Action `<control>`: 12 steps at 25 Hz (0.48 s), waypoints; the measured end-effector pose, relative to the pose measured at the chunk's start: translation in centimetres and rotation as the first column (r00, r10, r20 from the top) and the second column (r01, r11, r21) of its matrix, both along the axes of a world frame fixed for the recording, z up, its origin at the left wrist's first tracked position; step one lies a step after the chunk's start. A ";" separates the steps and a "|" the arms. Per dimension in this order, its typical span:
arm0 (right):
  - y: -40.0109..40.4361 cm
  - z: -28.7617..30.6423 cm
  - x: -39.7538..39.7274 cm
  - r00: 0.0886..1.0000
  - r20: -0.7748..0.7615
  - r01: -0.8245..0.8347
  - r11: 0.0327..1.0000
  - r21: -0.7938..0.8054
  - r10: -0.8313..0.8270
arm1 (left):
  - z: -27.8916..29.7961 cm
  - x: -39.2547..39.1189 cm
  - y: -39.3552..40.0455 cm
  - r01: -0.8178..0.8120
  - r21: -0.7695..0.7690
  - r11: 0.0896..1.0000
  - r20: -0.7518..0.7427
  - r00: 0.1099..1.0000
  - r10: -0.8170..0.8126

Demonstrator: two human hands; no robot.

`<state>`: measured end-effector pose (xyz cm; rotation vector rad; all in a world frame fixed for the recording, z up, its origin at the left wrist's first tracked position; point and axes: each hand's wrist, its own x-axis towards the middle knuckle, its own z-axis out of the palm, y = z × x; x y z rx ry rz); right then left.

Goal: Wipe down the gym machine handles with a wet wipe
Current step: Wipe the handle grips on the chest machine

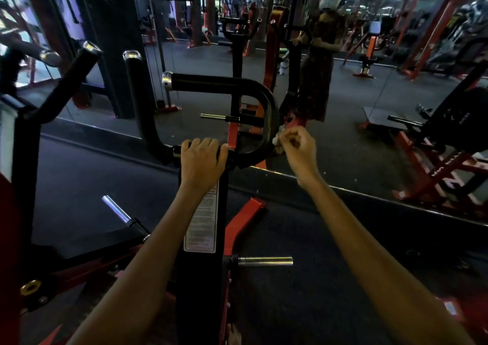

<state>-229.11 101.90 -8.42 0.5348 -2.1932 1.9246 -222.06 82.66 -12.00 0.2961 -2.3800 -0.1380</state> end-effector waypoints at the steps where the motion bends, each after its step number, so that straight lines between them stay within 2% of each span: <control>1: -0.4 -0.8 0.7 1.000 -0.004 0.022 1.000 -0.009 -0.022 | 0.0 0.0 0.0 0.002 0.003 1.000 -0.006 1.000 -0.002; 7: -4.0 -4.4 4.8 0.990 0.019 0.138 0.979 -0.152 -0.137 | 0.1 0.2 0.0 0.028 0.020 0.999 -0.016 0.999 -0.028; 12: -6.1 -5.2 6.5 0.962 0.222 0.219 0.937 -0.273 -0.160 | 0.2 0.4 0.0 0.052 0.012 0.999 -0.011 0.999 -0.052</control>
